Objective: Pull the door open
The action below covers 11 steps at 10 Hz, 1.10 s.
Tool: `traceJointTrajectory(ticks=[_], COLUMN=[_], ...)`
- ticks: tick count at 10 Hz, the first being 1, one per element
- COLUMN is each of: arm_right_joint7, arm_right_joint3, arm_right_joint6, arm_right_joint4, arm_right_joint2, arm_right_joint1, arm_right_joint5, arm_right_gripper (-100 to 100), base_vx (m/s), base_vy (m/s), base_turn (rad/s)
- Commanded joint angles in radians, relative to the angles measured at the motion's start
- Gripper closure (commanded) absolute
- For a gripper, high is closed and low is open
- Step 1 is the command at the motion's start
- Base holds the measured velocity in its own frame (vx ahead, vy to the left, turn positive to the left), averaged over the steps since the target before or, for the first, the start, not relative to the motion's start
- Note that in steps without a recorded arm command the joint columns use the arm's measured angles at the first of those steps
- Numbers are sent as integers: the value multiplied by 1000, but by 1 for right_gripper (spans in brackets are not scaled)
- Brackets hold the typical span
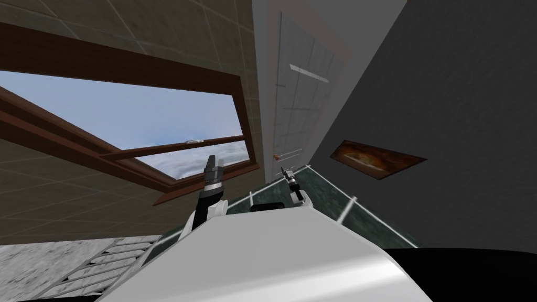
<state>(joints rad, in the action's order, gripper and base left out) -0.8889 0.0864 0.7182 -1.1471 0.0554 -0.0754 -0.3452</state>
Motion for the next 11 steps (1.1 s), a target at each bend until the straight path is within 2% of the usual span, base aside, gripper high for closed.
traceJointTrajectory(ticks=[1, 5, 11], arm_right_joint7=[-45, -136, -247], arm_right_joint3=[0, 5, 11], arm_right_joint6=[9, 34, 65], arm_right_joint4=[40, 145, 271], arm_right_joint2=[-7, -21, -44], arm_right_joint1=[13, 50, 95], arm_right_joint5=[-19, -58, -106], arm_right_gripper=[-100, -100, -100], base_vx=[84, 68, 70], base_vy=[-93, -85, -83], base_turn=[56, 54, 45])
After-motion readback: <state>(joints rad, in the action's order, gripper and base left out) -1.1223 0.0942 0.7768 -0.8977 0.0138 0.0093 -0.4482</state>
